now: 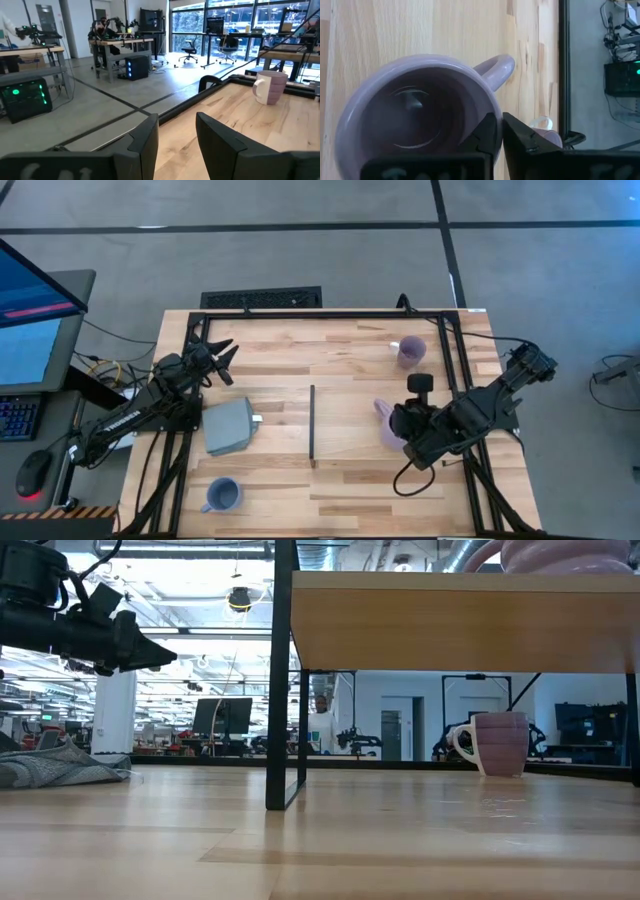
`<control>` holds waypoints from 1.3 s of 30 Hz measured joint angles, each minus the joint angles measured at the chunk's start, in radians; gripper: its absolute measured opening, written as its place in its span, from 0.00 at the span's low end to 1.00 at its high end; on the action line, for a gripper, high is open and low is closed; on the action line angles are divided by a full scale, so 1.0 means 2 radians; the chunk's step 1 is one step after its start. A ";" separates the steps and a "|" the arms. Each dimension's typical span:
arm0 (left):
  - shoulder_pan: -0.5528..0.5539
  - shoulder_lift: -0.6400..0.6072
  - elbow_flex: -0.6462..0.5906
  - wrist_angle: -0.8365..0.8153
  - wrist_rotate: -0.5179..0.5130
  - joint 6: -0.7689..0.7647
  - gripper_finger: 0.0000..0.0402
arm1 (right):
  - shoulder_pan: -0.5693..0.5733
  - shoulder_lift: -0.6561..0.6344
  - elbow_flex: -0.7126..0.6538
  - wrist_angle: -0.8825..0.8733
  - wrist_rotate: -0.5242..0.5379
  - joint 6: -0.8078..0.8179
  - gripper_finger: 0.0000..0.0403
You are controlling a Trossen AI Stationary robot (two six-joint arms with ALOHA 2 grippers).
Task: Stack small to large cups/mugs on shelf
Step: Put the purple mug on the shelf
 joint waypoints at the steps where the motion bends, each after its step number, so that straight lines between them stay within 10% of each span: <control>1: 0.000 0.000 0.000 0.000 0.000 0.000 0.30 | 0.000 0.000 0.000 0.000 -0.003 0.000 0.12; 39: 0.000 0.000 0.000 0.000 0.000 -0.002 0.30 | -0.003 -0.003 0.050 0.001 -0.022 0.019 0.31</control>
